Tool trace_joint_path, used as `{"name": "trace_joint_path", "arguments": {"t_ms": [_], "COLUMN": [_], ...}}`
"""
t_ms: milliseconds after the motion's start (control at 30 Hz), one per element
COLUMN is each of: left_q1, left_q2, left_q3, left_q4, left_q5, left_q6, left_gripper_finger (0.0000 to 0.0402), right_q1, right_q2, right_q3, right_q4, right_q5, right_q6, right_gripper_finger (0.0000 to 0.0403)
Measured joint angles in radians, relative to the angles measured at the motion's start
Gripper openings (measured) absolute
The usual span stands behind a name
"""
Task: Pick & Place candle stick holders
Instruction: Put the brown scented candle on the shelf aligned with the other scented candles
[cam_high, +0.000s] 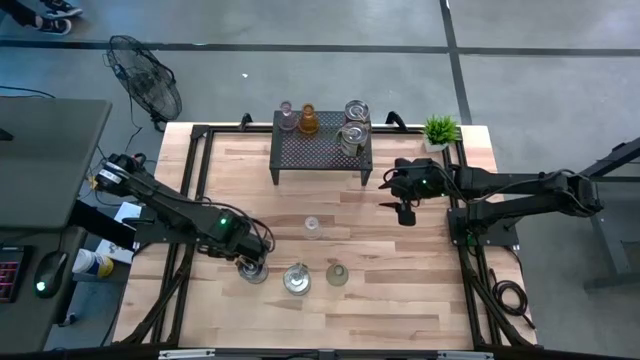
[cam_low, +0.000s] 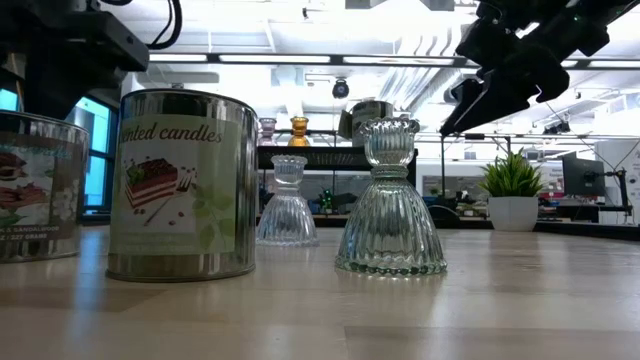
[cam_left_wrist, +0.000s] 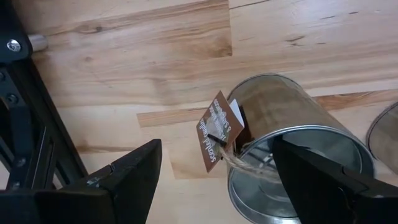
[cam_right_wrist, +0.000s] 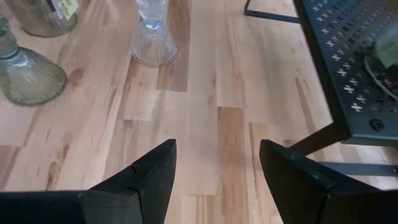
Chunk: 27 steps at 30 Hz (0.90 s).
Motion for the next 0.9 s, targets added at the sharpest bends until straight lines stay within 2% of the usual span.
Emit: {"name": "trace_joint_path", "arguments": {"t_ms": [233, 633, 767, 900], "left_q1": [0.000, 0.000, 0.000, 0.000], "left_q2": [0.003, 0.005, 0.005, 0.021], "left_q3": [0.000, -0.002, -0.002, -0.002], "left_q4": [-0.001, -0.022, -0.024, -0.025], "left_q5": [-0.011, -0.088, -0.096, -0.100], "left_q6": [0.045, 0.440, 0.501, 0.537], "left_gripper_finger": [0.0305, 0.0305, 0.0303, 0.0282], "right_q1": [0.000, 0.000, 0.000, 0.000], "right_q2": [0.000, 0.000, 0.000, 0.000], "right_q3": [0.000, 0.000, 0.000, 0.000], "right_q4": [-0.019, -0.023, -0.022, -0.020], "right_q5": [-0.008, -0.034, -0.033, -0.033], "right_q6": [-0.001, -0.001, 0.000, 0.002], "right_gripper_finger": [0.0224, 0.0224, 0.0224, 0.0224]}}
